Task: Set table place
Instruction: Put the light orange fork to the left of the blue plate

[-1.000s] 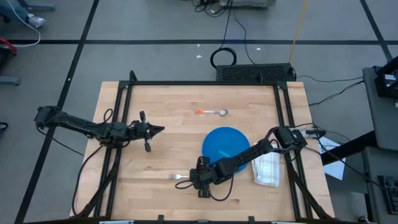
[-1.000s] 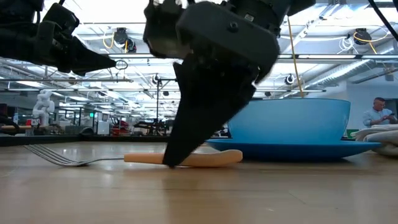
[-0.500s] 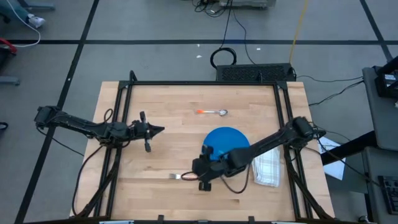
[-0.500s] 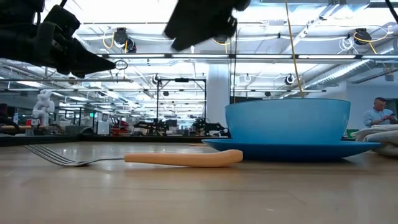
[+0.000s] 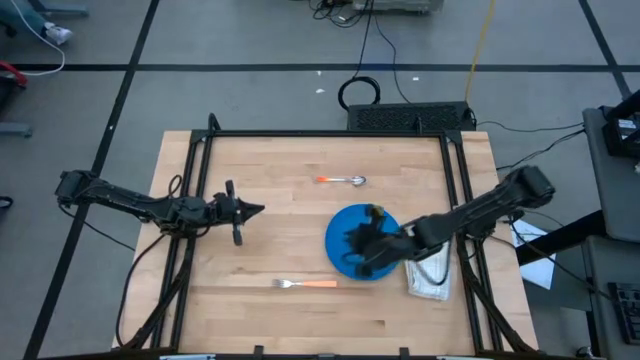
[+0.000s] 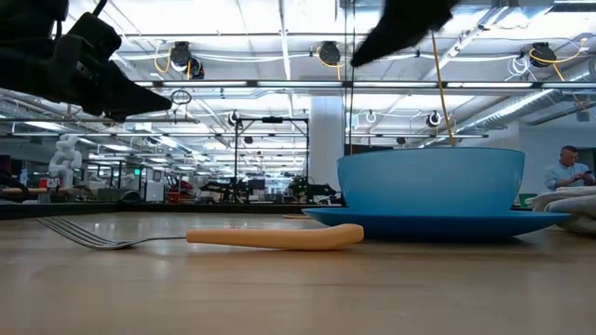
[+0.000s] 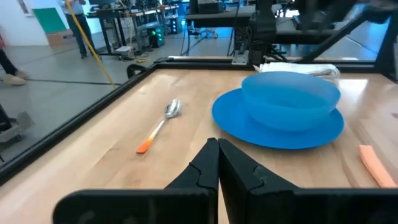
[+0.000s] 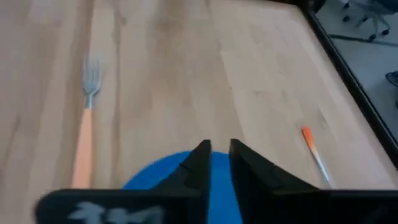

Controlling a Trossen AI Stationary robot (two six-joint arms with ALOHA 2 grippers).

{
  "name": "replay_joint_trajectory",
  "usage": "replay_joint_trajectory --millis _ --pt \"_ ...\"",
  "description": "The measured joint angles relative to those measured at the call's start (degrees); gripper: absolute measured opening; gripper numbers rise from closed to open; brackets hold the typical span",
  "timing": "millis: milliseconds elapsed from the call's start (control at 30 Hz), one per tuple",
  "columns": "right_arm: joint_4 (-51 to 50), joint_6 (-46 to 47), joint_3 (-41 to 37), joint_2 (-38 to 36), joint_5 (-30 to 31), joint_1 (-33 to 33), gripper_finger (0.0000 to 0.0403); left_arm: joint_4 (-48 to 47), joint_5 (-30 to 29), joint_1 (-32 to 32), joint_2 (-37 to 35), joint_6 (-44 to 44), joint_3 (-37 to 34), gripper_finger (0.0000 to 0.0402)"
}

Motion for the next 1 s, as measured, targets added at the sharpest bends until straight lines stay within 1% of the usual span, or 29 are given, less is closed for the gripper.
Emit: replay_joint_trajectory --millis 67,100,233,367,500,633,733,867,1000 --pt "5.6 -0.7 -6.8 -4.2 -0.1 -0.7 0.0011 0.0 1.3 0.0 0.0 -0.5 0.0 0.001" --pt "8.5 -1.4 -10.1 -6.4 -0.2 -1.1 0.0006 0.1 2.0 0.0 0.0 -0.8 0.0 0.001" --pt "16.4 -3.6 -20.9 -15.7 -0.3 -2.9 0.0007 0.5 3.4 0.0 0.0 -0.9 0.0 0.001" --pt "20.4 -5.4 -29.2 -24.6 -0.3 -4.6 0.0001 0.6 3.7 0.0 0.0 -0.4 0.0 0.001" --pt "25.3 -8.1 -36.5 -33.1 -0.3 -5.6 0.0001 1.5 3.5 0.0 0.0 4.7 0.0 0.001" --pt "27.2 -11.8 -41.6 -39.8 -0.3 -6.2 0.0 3.1 3.2 0.0 0.0 8.3 0.0 0.001" --pt "27.2 -13.0 -44.3 -43.0 -0.3 -7.2 0.0 3.9 2.5 0.0 0.0 9.3 0.0 0.001" --pt "30.3 -14.1 -47.7 -46.1 -0.3 -8.5 0.0 6.7 1.8 0.0 0.0 9.5 0.0 0.001" --pt "30.4 -14.2 -50.6 -48.7 -0.4 -8.7 0.0 2.9 1.1 0.0 0.0 9.9 0.0 0.001"
